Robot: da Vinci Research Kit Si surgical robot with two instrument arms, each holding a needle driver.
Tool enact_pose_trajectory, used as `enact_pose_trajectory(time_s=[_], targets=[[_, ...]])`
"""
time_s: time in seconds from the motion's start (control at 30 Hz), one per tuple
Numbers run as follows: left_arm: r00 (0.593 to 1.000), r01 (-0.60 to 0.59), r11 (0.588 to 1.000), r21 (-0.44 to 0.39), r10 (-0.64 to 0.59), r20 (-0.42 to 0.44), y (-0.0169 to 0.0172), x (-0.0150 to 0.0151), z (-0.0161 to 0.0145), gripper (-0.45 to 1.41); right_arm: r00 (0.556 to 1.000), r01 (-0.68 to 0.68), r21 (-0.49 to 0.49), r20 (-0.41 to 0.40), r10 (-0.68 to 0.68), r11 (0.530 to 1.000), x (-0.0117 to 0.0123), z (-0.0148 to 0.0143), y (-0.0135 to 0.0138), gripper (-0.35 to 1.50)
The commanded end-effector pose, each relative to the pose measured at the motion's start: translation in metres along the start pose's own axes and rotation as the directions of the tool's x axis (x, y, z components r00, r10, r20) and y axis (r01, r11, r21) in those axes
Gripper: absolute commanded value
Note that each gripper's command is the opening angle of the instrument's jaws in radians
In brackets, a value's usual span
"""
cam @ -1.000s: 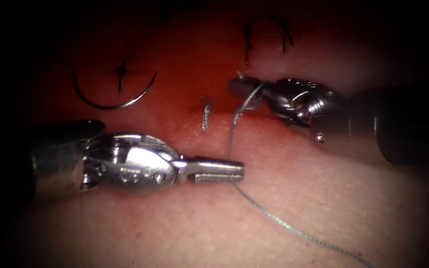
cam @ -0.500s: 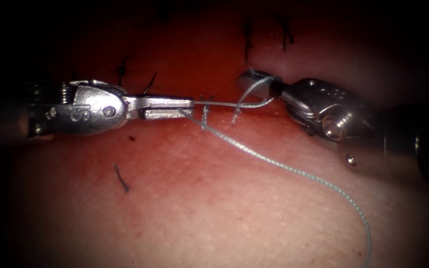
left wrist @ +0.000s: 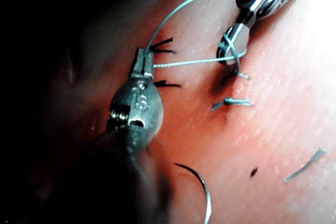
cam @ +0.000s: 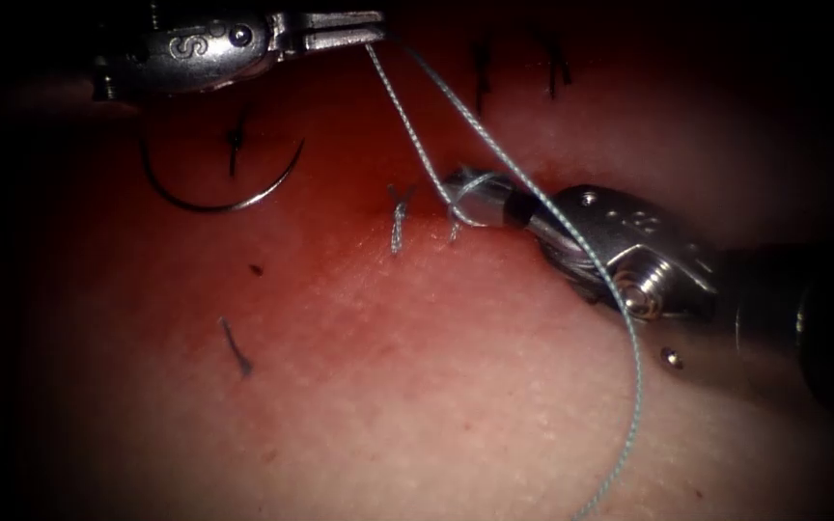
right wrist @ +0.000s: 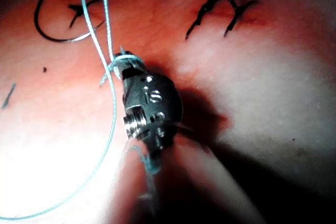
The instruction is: Wound Closure
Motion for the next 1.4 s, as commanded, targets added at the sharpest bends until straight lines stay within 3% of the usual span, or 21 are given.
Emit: enact_pose_trajectory(time_s=[0.03, 0.43, 0.9, 1.23, 1.4], targets=[[1.000, 0.004, 1.000, 0.007, -0.004, 0.001, -0.0009, -0.0005, 0.0009, -0.45, 1.000, 0.002, 0.005, 0.004, -0.002, 1.000, -0.0005, 0.0009, -0.0007, -0.35], [0.998, 0.035, 0.995, 0.091, -0.039, 0.045, -0.0062, -0.0046, 0.0042, -0.45, 1.000, 0.013, 0.029, 0.020, -0.014, 1.000, -0.0015, -0.0001, -0.0023, -0.35], [0.999, 0.007, 0.990, 0.142, -0.013, 0.045, -0.0076, -0.0070, 0.0070, -0.45, 0.999, 0.026, 0.047, 0.029, -0.028, 0.999, -0.0027, -0.0004, -0.0034, -0.35], [0.999, -0.034, 0.974, 0.223, 0.026, 0.042, -0.0101, -0.0083, 0.0088, -0.45, 0.986, 0.164, 0.015, 0.016, -0.164, 0.986, -0.0030, -0.0005, -0.0039, -0.35], [0.995, -0.061, 0.953, 0.298, 0.033, 0.098, -0.0117, -0.0094, 0.0094, -0.45, 0.978, 0.206, 0.015, 0.015, -0.206, 0.978, -0.0032, -0.0006, -0.0041, -0.35]])
